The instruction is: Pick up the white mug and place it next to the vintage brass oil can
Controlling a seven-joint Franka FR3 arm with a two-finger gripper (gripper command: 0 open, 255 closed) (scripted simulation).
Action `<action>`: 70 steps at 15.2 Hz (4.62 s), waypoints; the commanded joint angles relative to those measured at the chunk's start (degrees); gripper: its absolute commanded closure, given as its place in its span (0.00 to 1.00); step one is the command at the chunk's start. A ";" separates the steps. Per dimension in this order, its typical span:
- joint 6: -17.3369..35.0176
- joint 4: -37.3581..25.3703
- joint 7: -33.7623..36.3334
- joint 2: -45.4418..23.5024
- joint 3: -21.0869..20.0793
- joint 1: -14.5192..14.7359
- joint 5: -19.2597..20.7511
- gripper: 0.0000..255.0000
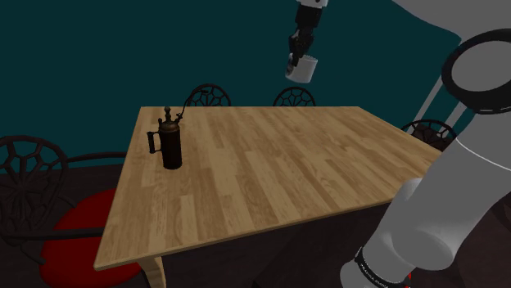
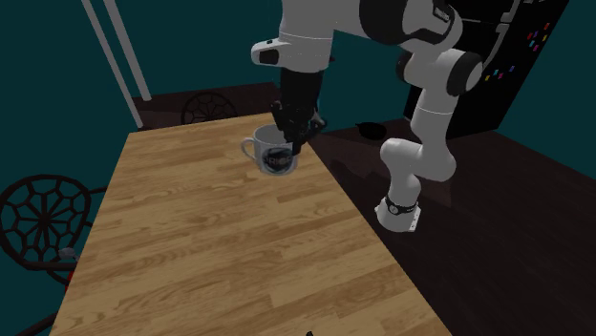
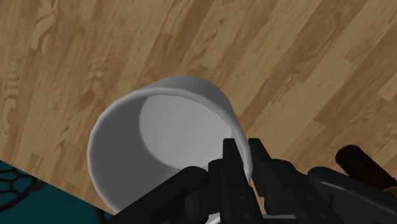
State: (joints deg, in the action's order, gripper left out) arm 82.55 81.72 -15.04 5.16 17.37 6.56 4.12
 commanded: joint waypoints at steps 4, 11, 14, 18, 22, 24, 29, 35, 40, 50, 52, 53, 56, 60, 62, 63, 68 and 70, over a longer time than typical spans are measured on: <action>-0.70 -0.55 7.38 -0.34 -4.15 3.24 0.32 1.00; -2.17 -5.22 16.63 -4.26 -9.13 7.56 0.18 1.00; -3.19 -8.68 20.38 -7.00 -11.03 9.46 0.17 1.00; -5.16 -15.07 25.16 -11.82 -13.33 12.08 0.30 1.00; -8.34 -24.54 29.60 -18.50 -15.23 14.92 0.67 1.00; -11.02 -31.84 31.72 -23.32 -16.02 16.55 0.98 1.00; -4.20 -20.14 32.33 -18.46 -16.05 16.58 0.94 1.00; 2.24 -10.15 32.89 -14.93 -16.09 16.56 0.94 1.00; 6.96 -3.45 33.28 -12.97 -16.09 16.54 0.96 1.00; 15.49 7.36 33.98 -10.72 -16.08 16.49 1.06 1.00; 17.10 9.21 34.11 -10.48 -16.07 16.47 1.08 1.00; 17.90 10.11 34.17 -10.38 -16.07 16.47 1.10 1.00; 20.26 12.69 34.37 -10.18 -16.06 16.45 1.14 1.00; 23.35 15.86 34.62 -10.10 -16.04 16.43 1.21 1.00; 24.87 17.35 34.75 -10.14 -16.03 16.42 1.25 1.00; 25.63 18.07 34.81 -10.18 -16.03 16.41 1.27 1.00; 29.37 21.44 35.13 -10.56 -16.00 16.38 1.39 1.00; 30.84 22.68 35.26 -10.80 -15.99 16.37 1.44 1.00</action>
State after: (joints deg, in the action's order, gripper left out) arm 112.56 103.61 20.03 -5.63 1.42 22.87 5.52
